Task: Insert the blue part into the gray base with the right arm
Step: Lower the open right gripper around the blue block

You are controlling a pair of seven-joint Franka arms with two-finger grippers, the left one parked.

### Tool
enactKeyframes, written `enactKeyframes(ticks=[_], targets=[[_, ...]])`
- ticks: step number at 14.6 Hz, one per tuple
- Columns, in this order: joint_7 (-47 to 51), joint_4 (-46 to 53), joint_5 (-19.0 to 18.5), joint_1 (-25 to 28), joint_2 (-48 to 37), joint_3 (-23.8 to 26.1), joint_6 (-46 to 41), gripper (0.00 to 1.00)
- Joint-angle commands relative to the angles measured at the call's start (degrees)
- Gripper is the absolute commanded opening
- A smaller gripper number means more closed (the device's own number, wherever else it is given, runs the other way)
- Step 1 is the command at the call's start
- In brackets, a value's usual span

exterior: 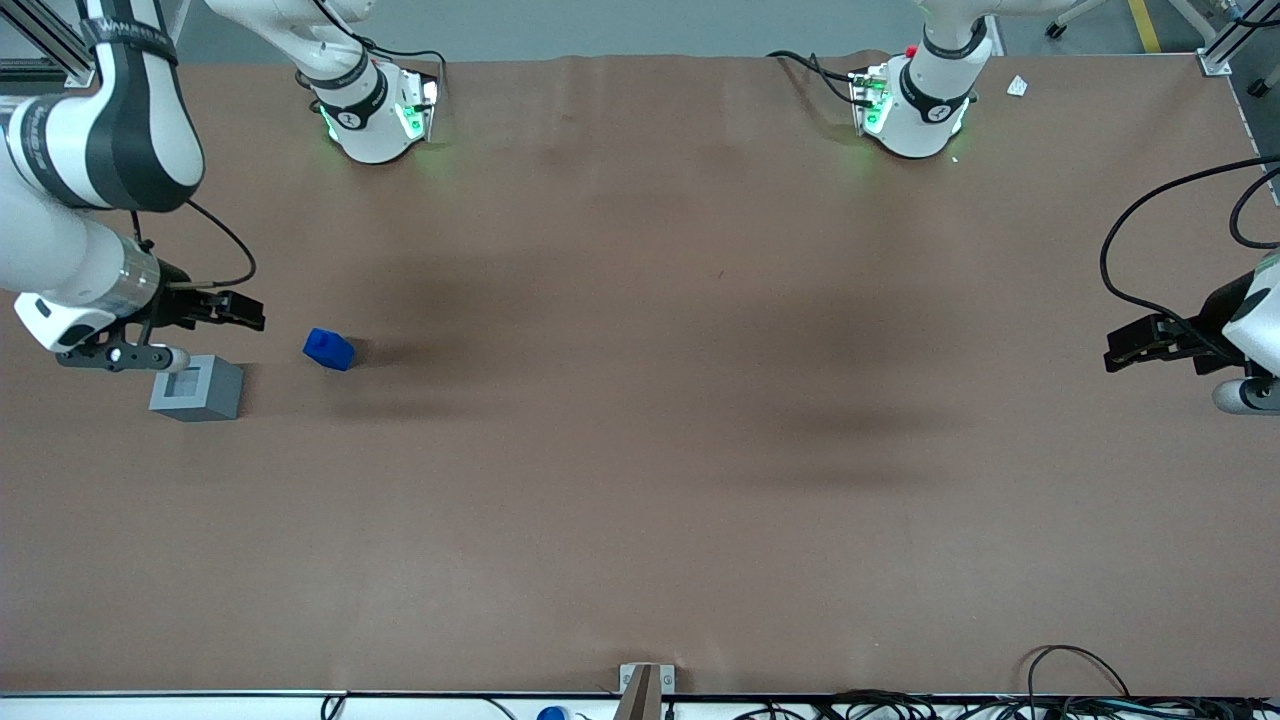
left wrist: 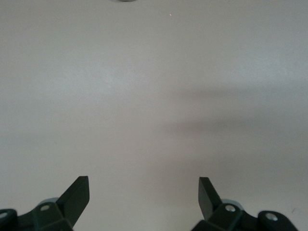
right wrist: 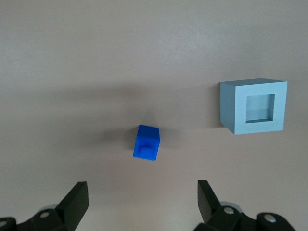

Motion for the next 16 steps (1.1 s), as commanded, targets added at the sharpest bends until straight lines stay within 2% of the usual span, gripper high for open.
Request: enactKeyframes(ticks=[1, 8, 12, 16], targets=[[0.1, -2.6, 0.6, -2.0, 1.8, 0.4, 4.7, 1.00], [0.1, -8.1, 7.1, -2.5, 9.8, 0.4, 15.7, 1.00], [0.1, -8.1, 7.2, -3.8, 14.7, 0.4, 16.4, 1.00], [0.1, -9.7, 7.2, -3.7, 15.1, 0.3, 17.0, 1.00]])
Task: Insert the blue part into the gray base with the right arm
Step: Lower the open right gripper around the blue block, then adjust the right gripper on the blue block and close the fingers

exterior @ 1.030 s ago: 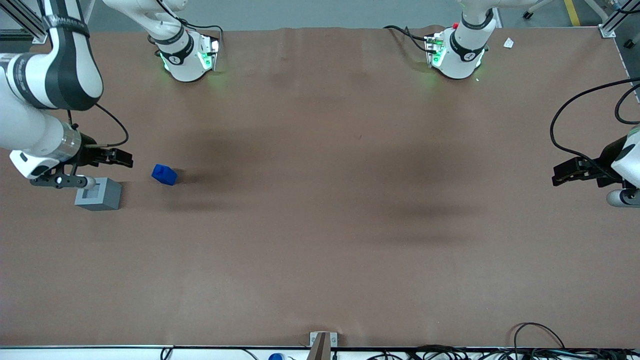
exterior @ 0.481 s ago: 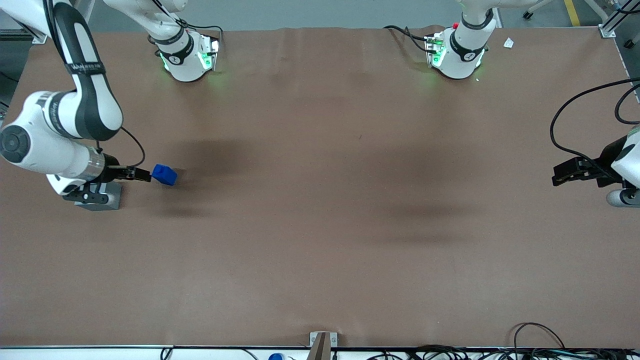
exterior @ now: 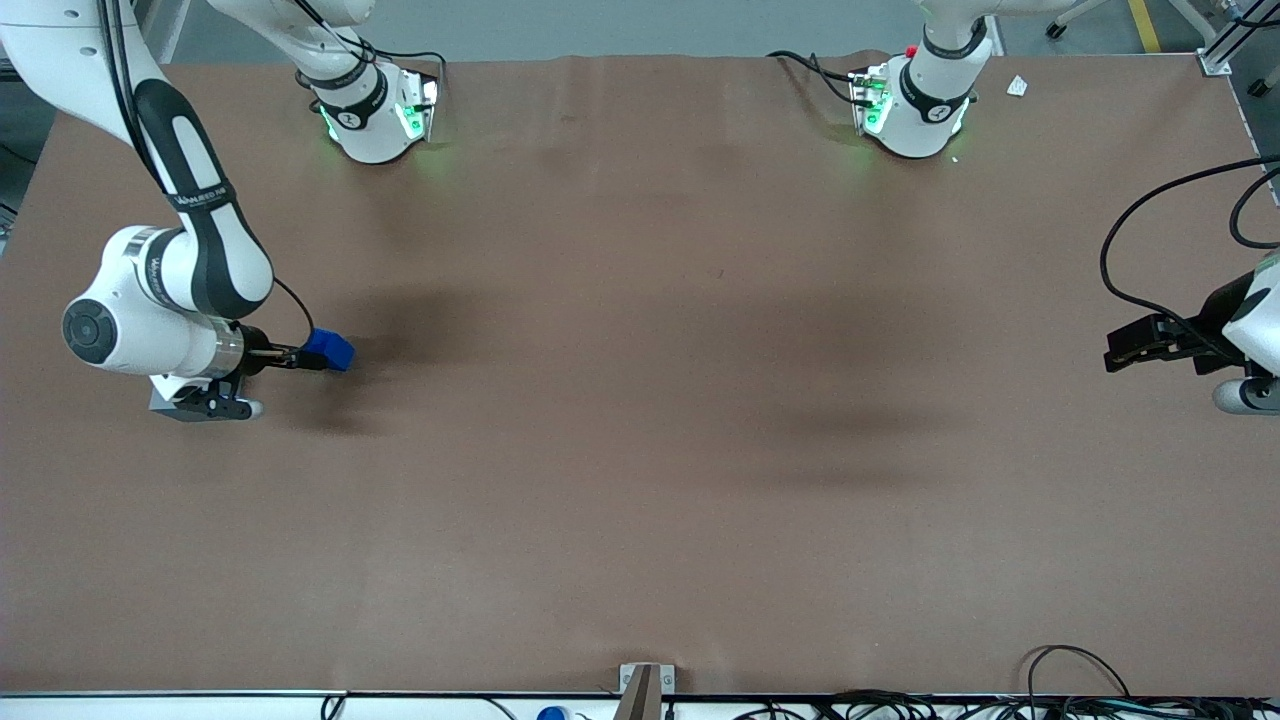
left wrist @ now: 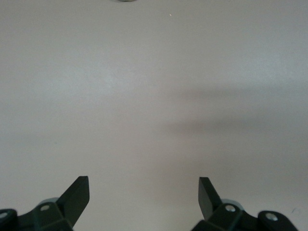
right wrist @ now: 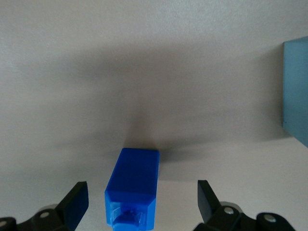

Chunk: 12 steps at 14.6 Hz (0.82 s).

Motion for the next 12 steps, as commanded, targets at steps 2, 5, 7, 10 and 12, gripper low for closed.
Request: enactKeyframes(ticks=[2, 5, 7, 10, 12], targets=[[0.2, -3.0, 1.1, -0.5, -1.0, 0.5, 1.6, 1.00], [1.9, -3.0, 3.0, -0.1, -0.1, 0.5, 1.3, 1.00], [2.0, -3.0, 3.2, 0.5, -0.7, 0.5, 1.3, 1.00], [2.9, -3.9, 3.1, 0.3, -6.4, 0.3, 1.6, 1.00], [3.0, -5.1, 2.8, 0.5, -9.8, 0.3, 2.6, 1.00]])
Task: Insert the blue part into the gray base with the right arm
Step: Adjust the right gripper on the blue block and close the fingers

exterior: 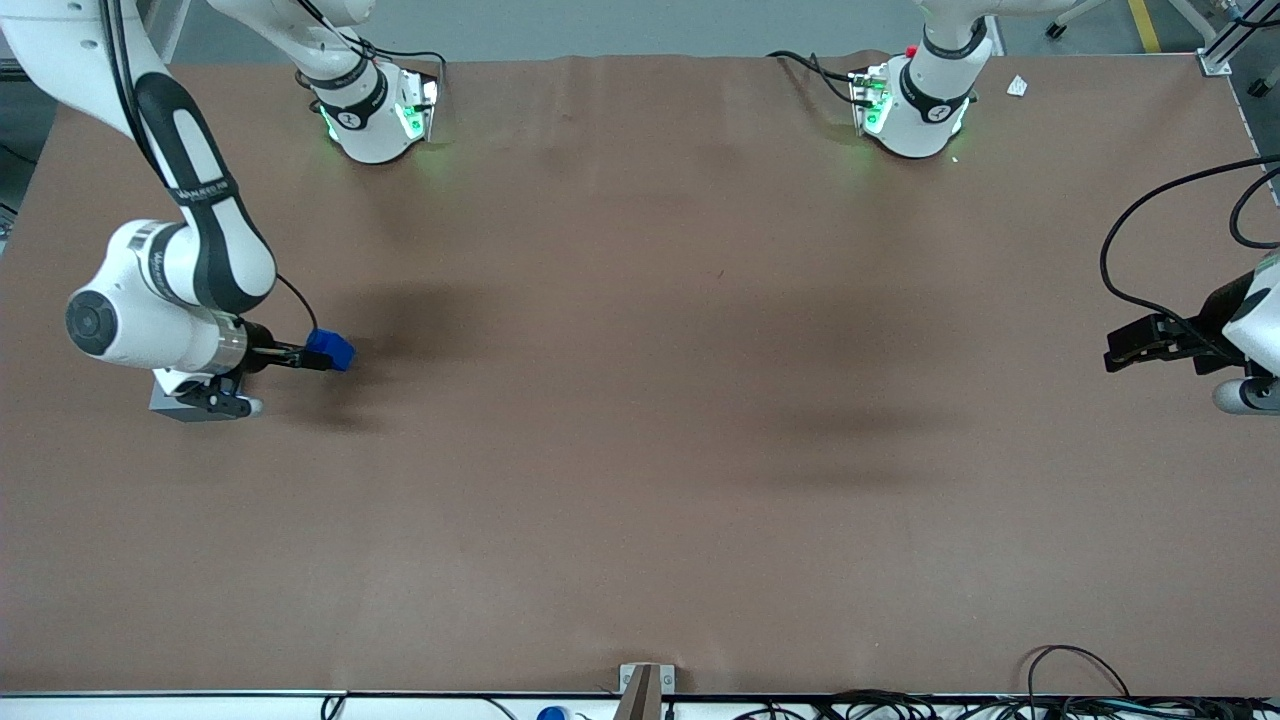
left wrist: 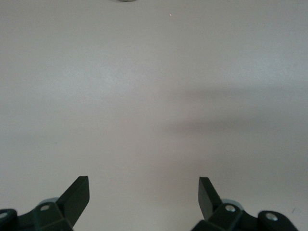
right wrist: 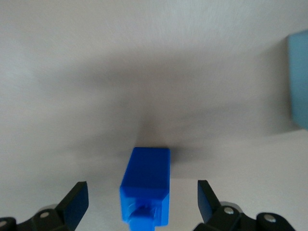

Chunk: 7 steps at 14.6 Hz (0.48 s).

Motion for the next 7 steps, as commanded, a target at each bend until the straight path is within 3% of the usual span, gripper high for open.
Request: enactKeyframes(ticks=[1, 4, 7], targets=[[0.8, -4.3, 0.5, 0.1, -7.6, 0.1, 2.1, 1.00], [0.9, -7.3, 0.4, 0.4, -9.6, 0.3, 2.7, 1.00], [2.6, -13.7, 0.7, 0.5, -8.6, 0.4, 11.8, 1.00]])
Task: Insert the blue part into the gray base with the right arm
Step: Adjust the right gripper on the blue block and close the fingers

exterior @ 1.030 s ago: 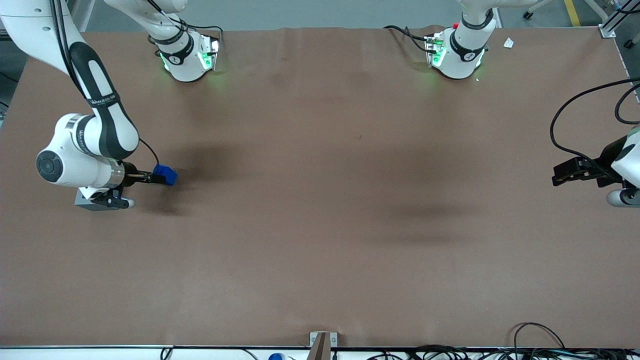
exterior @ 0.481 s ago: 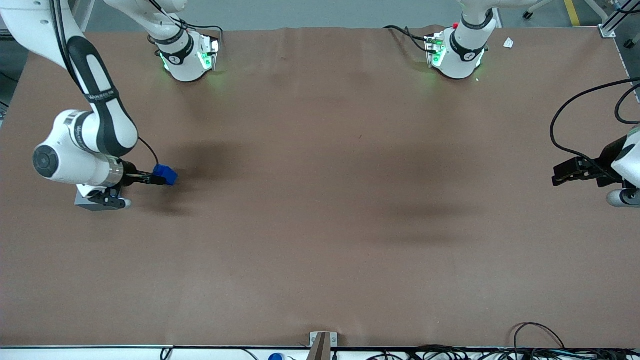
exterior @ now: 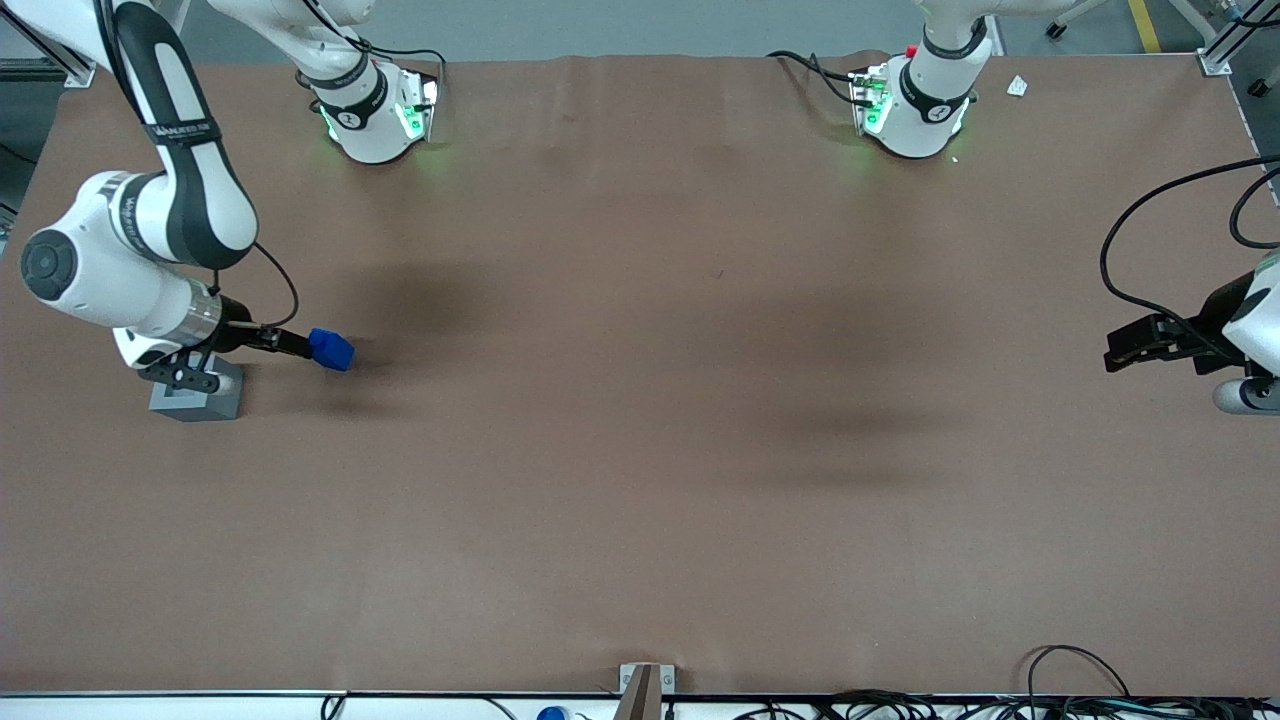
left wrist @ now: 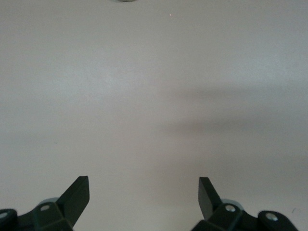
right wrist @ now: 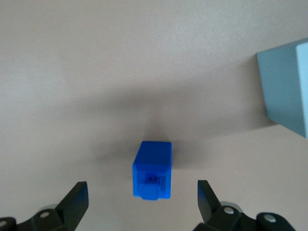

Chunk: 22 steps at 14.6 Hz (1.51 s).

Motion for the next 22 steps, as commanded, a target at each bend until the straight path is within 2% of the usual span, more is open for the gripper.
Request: enactKeyframes(ticks=[1, 6, 11, 16, 22], targets=[[2.7, -6.4, 0.7, 0.7, 0.1, 0.2, 6.3, 1.00], [7.5, -6.8, 1.0, 3.4, 0.8, 0.2, 6.9, 1.00], [8.0, -9.0, 1.0, 3.5, 1.9, 0.2, 14.8, 1.00], [8.0, -9.2, 1.0, 3.3, 2.6, 0.2, 14.8, 1.00], [7.9, -9.5, 1.0, 2.9, 2.5, 0.1, 14.4, 0.85]])
